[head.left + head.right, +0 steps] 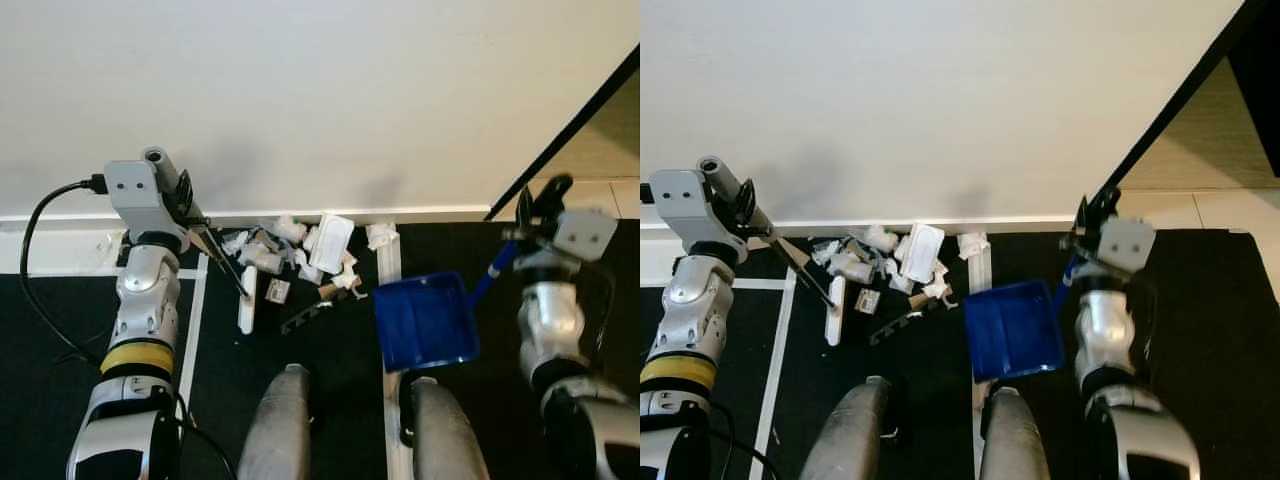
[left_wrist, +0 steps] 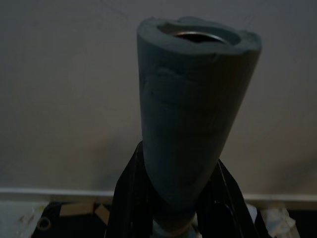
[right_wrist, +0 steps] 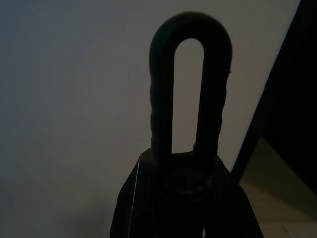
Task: Sweep floor
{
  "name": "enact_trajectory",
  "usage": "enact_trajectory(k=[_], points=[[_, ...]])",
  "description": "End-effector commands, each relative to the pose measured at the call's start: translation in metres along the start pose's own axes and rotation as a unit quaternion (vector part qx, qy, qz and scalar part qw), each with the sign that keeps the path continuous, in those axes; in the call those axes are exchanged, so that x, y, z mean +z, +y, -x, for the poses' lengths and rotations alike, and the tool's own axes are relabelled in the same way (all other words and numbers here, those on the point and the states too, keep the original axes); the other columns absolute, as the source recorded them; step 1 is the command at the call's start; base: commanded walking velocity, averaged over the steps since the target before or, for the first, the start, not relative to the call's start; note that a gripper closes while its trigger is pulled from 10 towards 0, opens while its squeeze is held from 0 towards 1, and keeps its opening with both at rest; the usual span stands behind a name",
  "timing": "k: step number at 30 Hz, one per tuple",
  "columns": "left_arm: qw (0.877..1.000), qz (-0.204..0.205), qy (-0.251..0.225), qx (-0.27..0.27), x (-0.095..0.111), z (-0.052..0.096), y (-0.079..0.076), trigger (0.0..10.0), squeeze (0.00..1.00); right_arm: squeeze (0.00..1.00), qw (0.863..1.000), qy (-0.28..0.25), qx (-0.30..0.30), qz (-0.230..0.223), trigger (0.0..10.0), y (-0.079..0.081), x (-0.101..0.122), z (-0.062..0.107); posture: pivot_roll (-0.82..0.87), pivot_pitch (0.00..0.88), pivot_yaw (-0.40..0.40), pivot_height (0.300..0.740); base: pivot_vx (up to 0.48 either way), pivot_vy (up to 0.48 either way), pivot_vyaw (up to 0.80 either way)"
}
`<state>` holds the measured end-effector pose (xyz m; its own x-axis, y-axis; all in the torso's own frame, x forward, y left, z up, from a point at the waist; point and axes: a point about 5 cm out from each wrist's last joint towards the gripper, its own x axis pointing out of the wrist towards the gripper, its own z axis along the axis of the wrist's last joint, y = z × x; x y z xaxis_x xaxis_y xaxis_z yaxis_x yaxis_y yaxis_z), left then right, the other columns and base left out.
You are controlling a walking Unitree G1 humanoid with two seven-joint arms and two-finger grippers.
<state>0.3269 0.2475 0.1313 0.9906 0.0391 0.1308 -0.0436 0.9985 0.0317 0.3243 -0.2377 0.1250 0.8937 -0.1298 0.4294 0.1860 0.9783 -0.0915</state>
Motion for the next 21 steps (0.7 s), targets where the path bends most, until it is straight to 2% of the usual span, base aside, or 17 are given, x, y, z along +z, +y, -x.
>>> enact_trajectory(k=[1,4,5,9,13,15,16,17,18,19,20,21], points=[[1.0,0.0,-0.006,0.006,0.001,0.004,0.005,10.0,0.0,0.0,1.0,0.0,-0.011,0.004,10.0,-0.009,0.002,-0.003,0.22,0.264,0.056,0.74,0.0,0.0,0.0],[1.0,0.0,-0.006,0.006,0.001,0.004,0.005,10.0,0.0,0.0,1.0,0.0,-0.011,0.004,10.0,-0.009,0.002,-0.003,0.22,0.264,0.056,0.74,0.0,0.0,0.0],[1.0,-0.002,-0.009,0.008,0.003,0.004,0.008,10.0,0.0,0.0,1.0,-0.007,-0.009,0.003,10.0,-0.011,0.007,-0.011,0.23,0.266,0.056,0.74,0.0,0.0,0.0],[1.0,-0.003,-0.01,0.009,0.003,0.004,0.009,10.0,0.0,0.0,1.0,-0.009,-0.007,0.004,10.0,-0.011,0.009,-0.014,0.23,0.267,0.057,0.74,0.0,0.0,0.0],[1.0,-0.006,-0.011,0.009,0.003,0.006,0.009,10.0,0.0,0.0,1.0,0.01,0.014,0.01,10.0,-0.003,0.002,-0.009,0.23,0.273,0.05,0.74,0.0,0.0,0.0],[1.0,-0.009,-0.01,0.006,0.001,0.009,0.007,10.0,0.0,0.0,0.998,0.056,0.029,0.009,10.0,0.007,-0.017,0.014,0.24,0.277,0.047,0.74,0.0,0.0,0.0],[1.0,-0.009,-0.01,0.006,0.001,0.009,0.007,10.0,0.0,0.0,0.998,0.056,0.029,0.009,10.0,0.007,-0.017,0.014,0.24,0.277,0.047,0.74,0.0,0.0,0.0],[1.0,-0.01,-0.008,0.005,-0.001,0.012,0.006,10.0,0.0,0.0,0.995,0.091,0.033,0.007,10.0,0.012,-0.032,0.039,0.23,0.275,0.046,0.74,0.0,0.0,0.0],[1.0,-0.01,-0.007,0.004,-0.002,0.012,0.006,10.0,0.0,0.0,0.994,0.1,0.033,0.007,10.0,0.013,-0.035,0.046,0.23,0.275,0.046,0.74,0.0,0.0,0.0],[1.0,-0.01,-0.007,0.004,-0.002,0.012,0.006,10.0,0.0,0.0,0.994,0.1,0.033,0.007,10.0,0.013,-0.035,0.046,0.23,0.275,0.046,0.74,0.0,0.0,0.0],[1.0,-0.01,-0.006,0.004,-0.003,0.013,0.006,10.0,0.0,0.0,0.993,0.113,0.038,0.01,10.0,0.015,-0.04,0.057,0.23,0.273,0.046,0.74,0.0,0.0,0.0],[1.0,-0.01,-0.006,0.004,-0.003,0.013,0.006,10.0,0.0,0.0,0.993,0.113,0.038,0.01,10.0,0.015,-0.04,0.057,0.23,0.273,0.046,0.74,0.0,0.0,0.0]])
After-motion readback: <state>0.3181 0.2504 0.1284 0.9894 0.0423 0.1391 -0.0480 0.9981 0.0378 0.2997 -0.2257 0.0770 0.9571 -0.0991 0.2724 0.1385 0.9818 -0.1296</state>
